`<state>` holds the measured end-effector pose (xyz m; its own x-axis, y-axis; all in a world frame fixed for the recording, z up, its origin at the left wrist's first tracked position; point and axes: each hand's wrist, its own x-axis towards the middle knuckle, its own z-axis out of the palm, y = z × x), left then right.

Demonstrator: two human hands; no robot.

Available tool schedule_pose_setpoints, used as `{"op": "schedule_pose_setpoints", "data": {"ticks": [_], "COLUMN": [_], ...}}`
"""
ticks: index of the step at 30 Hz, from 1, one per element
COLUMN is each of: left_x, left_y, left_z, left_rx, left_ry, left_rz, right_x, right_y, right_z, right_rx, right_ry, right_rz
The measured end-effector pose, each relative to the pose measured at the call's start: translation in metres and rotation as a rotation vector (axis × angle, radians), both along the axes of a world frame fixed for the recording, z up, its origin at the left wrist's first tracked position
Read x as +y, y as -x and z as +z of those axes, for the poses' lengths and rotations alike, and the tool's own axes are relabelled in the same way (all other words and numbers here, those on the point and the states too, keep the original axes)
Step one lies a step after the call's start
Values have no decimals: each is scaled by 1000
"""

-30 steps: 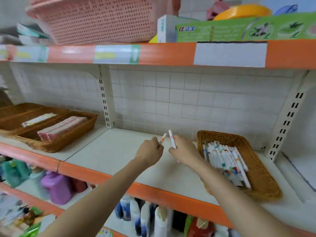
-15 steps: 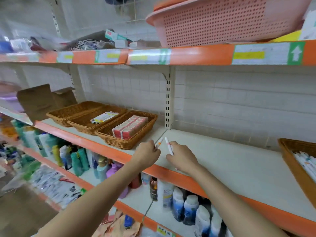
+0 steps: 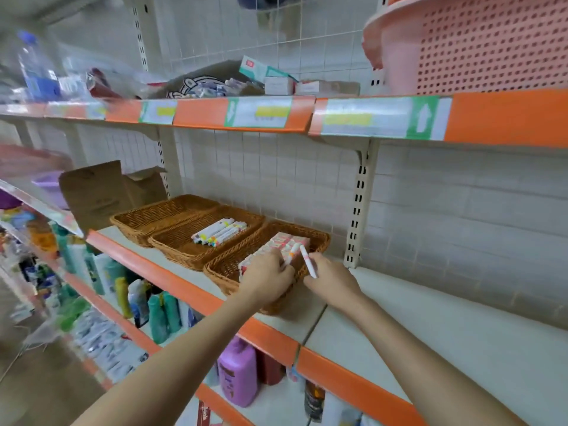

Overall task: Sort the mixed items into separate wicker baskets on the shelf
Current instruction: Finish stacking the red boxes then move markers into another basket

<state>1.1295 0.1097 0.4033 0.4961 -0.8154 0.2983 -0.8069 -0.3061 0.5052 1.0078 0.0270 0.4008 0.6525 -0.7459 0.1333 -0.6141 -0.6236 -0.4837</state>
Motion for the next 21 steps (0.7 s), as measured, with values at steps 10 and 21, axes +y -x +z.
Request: {"op": "schedule_pose_setpoints", "data": {"ticks": [10, 21], "left_x": [-20, 8], "left_y": [-101, -253], "left_z": [-2, 1], "left_rx": [49, 25], "left_ry": [-11, -73], "left_rz": [37, 16], "right_x": [-22, 19], "right_y": [-90, -239], "right_z": [4, 1], "right_rx": [12, 10], "right_ry": [20, 17], "right_rz": [34, -19]}}
